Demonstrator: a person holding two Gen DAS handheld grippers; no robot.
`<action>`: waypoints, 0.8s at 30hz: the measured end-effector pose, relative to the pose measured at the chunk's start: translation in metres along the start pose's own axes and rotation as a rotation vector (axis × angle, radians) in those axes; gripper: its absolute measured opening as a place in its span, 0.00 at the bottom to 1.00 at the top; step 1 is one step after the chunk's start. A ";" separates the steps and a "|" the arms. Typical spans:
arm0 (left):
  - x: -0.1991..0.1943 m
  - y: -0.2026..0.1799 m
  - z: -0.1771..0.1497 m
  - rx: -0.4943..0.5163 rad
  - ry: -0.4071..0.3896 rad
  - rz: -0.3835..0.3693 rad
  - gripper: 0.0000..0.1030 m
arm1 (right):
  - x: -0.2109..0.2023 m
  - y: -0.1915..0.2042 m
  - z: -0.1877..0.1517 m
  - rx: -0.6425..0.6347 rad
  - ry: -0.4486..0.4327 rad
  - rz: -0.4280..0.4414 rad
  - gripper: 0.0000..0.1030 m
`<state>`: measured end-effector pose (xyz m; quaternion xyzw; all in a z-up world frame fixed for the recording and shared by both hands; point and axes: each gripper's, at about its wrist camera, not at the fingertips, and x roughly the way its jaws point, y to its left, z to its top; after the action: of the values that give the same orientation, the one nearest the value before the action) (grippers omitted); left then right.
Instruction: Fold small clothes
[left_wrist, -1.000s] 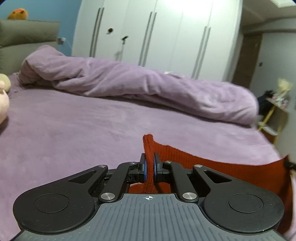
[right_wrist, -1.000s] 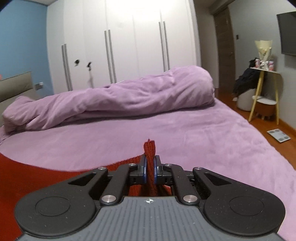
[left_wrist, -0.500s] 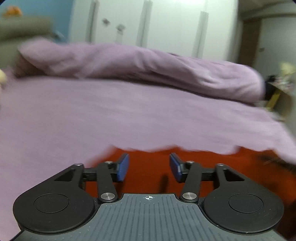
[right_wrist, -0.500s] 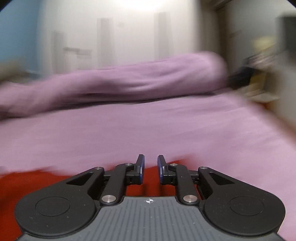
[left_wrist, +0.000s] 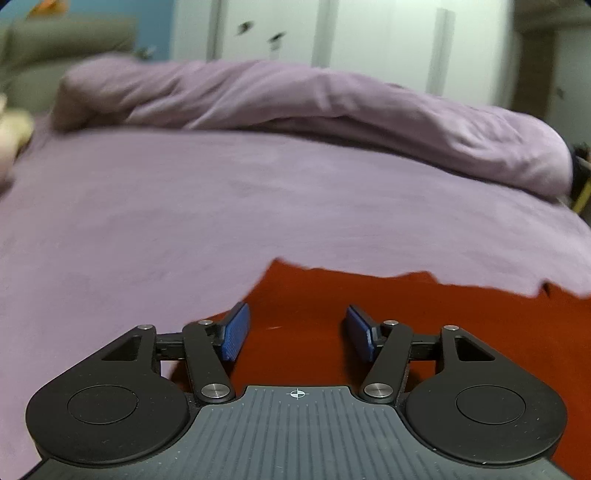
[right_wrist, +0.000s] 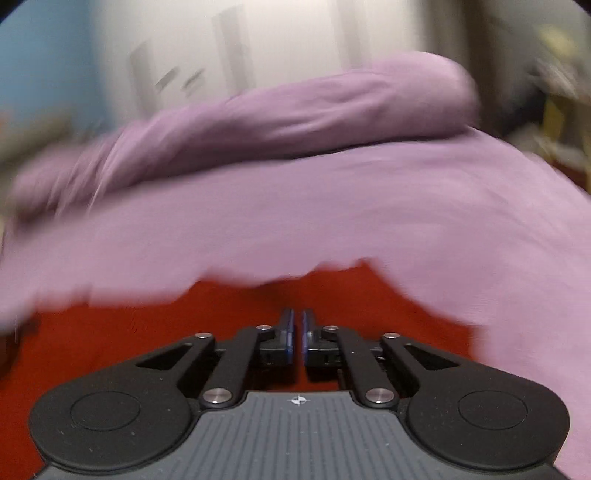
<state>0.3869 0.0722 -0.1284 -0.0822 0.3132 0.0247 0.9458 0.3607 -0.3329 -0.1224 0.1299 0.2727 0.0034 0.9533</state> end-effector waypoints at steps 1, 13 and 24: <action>0.000 0.008 0.001 -0.042 -0.003 -0.020 0.61 | -0.003 -0.008 0.002 0.027 -0.031 -0.064 0.03; -0.063 0.026 -0.015 0.110 0.075 0.092 0.73 | -0.054 0.025 -0.004 -0.083 -0.025 -0.087 0.21; -0.154 0.071 -0.061 0.035 0.223 0.013 0.63 | -0.155 0.010 -0.061 -0.108 0.056 -0.213 0.32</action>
<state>0.2202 0.1320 -0.0949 -0.0658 0.4174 0.0160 0.9062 0.1978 -0.3206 -0.0894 0.0484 0.3110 -0.0796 0.9458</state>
